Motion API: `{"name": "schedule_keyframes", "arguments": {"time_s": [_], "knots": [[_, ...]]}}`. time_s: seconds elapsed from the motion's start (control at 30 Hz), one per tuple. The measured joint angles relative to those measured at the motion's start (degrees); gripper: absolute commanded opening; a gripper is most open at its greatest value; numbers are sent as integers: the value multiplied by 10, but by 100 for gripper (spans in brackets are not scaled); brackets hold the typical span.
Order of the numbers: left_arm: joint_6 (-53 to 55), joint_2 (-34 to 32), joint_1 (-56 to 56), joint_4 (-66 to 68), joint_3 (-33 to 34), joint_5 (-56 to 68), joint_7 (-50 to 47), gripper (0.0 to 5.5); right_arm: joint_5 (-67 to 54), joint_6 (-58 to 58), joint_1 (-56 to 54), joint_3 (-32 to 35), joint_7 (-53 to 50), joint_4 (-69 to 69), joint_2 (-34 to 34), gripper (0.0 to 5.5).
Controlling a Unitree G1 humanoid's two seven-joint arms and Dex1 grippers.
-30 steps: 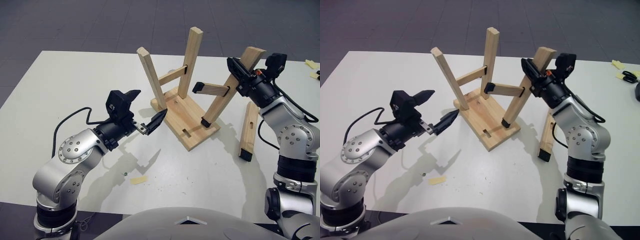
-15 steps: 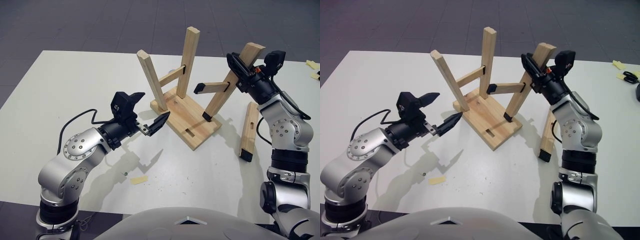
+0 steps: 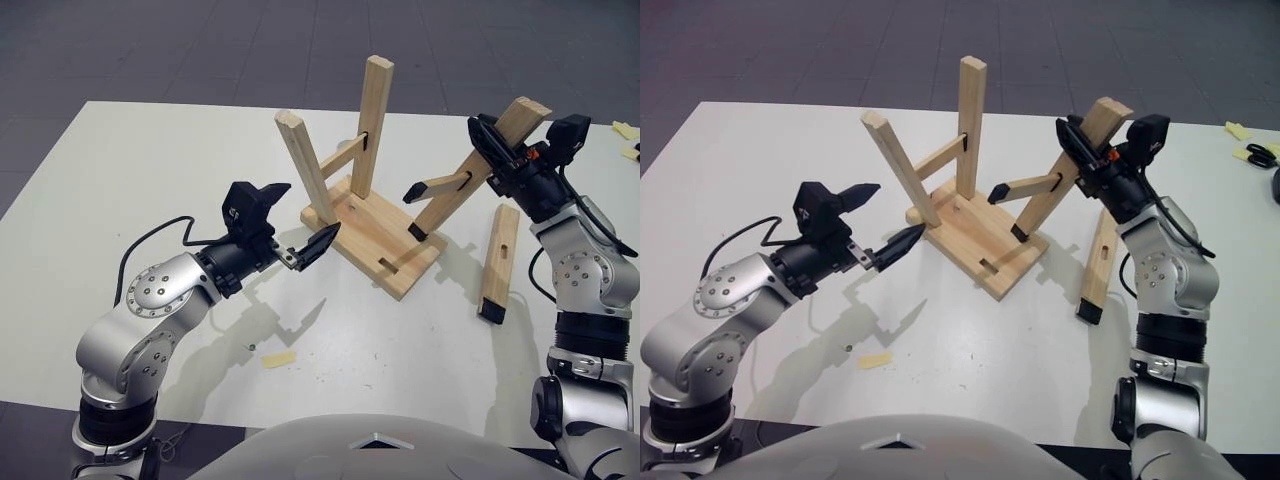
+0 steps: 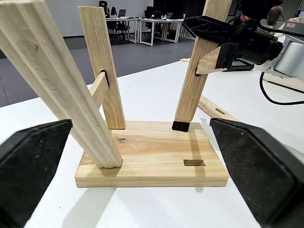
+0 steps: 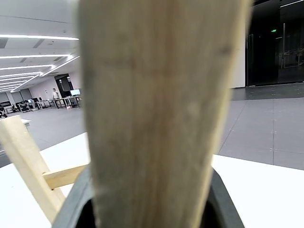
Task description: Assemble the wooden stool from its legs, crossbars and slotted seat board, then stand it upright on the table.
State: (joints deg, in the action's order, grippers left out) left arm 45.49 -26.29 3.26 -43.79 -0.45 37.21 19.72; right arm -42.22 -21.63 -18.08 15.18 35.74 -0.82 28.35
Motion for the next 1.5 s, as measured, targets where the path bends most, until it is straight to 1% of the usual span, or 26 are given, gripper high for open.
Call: {"name": "schedule_keyframes", "arguments": {"time_s": [0.3, 0.47, 0.67, 0.83, 1.0, 1.23, 1.5], "knots": [[-4, 0, 1, 2, -9, -4, 4, 540, -2, 13, 8, -2, 43, -18, 22, 103], [-5, 3, 1, 2, -16, -12, 4, 540, -20, -37, 21, -4, 47, 32, 42, 102], [-7, 7, 1, 2, -28, -15, 4, 540, -51, -98, 26, -15, 50, 77, 42, 102], [-9, 10, 1, 2, -35, -16, 2, 540, -54, -107, 16, -21, 47, 73, 40, 102], [-13, 15, 1, 2, -41, -18, -2, 540, -75, -137, 7, 4, 26, 52, 36, 102], [-17, 16, -4, 2, -44, -22, -3, 540, -113, -172, 37, 62, -18, 60, 31, 102], [-20, 28, -11, 1, -55, -21, -3, 540, -91, -161, 15, 65, -31, 38, 23, 102]]}}
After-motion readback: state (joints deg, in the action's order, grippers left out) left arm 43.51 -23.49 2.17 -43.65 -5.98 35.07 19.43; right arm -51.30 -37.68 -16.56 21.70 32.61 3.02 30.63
